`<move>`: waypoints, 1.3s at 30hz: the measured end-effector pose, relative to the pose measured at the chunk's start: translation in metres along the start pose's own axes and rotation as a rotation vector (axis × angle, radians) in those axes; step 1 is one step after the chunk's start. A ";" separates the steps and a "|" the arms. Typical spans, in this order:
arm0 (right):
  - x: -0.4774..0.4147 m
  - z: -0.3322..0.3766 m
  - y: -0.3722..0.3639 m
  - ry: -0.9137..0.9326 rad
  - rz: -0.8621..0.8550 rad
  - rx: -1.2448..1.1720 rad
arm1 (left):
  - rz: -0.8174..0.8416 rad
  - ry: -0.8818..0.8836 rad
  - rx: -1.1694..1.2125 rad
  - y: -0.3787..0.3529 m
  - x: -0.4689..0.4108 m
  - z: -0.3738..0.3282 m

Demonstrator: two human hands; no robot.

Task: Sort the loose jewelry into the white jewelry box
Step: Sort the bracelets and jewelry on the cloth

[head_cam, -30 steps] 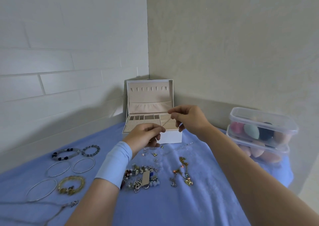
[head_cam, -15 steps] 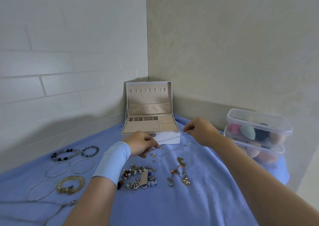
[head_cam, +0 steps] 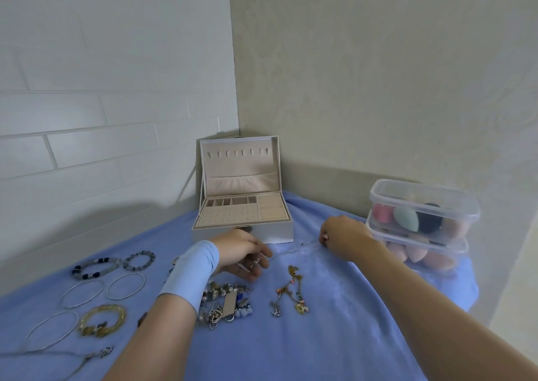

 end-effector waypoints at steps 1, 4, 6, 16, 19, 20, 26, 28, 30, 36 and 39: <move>0.000 0.000 0.000 -0.005 0.009 -0.007 | 0.014 0.007 0.014 0.000 -0.001 0.002; 0.000 0.008 0.001 -0.003 0.036 -0.040 | 0.040 -0.025 0.033 0.000 -0.005 0.006; 0.002 0.026 0.009 0.075 -0.047 -0.078 | 0.059 -0.069 0.033 0.000 -0.005 0.006; 0.005 0.108 -0.003 0.342 0.077 -0.900 | 0.037 -0.125 -0.017 0.015 -0.001 0.003; 0.005 0.104 -0.007 0.310 0.060 -0.928 | -0.010 -0.118 -0.094 0.022 -0.002 0.000; 0.004 0.102 -0.008 0.296 0.049 -0.931 | -0.045 -0.116 -0.116 0.026 -0.003 -0.001; -0.004 0.078 -0.009 0.243 0.016 -0.867 | -0.189 -0.141 -0.332 0.032 -0.009 -0.011; -0.008 0.061 -0.005 0.232 0.004 -0.756 | -0.218 -0.144 -0.386 0.028 -0.012 -0.012; -0.010 0.040 0.000 0.210 0.008 -0.629 | -0.231 -0.140 -0.467 0.023 -0.015 -0.012; -0.010 -0.002 0.014 0.150 0.036 -0.365 | -0.254 -0.103 -0.676 0.006 -0.021 -0.016; -0.015 -0.012 0.013 0.119 0.032 -0.258 | -0.289 -0.083 -0.750 -0.001 -0.023 -0.017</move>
Point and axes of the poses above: each hand's wrist, its own x-axis away from the middle knuckle, its own y-axis out of the back of the hand, z = x × y, the point moved 8 cm from there along -x, towards the middle knuckle, and after that the axes turned 7 degrees about y, right-handed, at the moved point
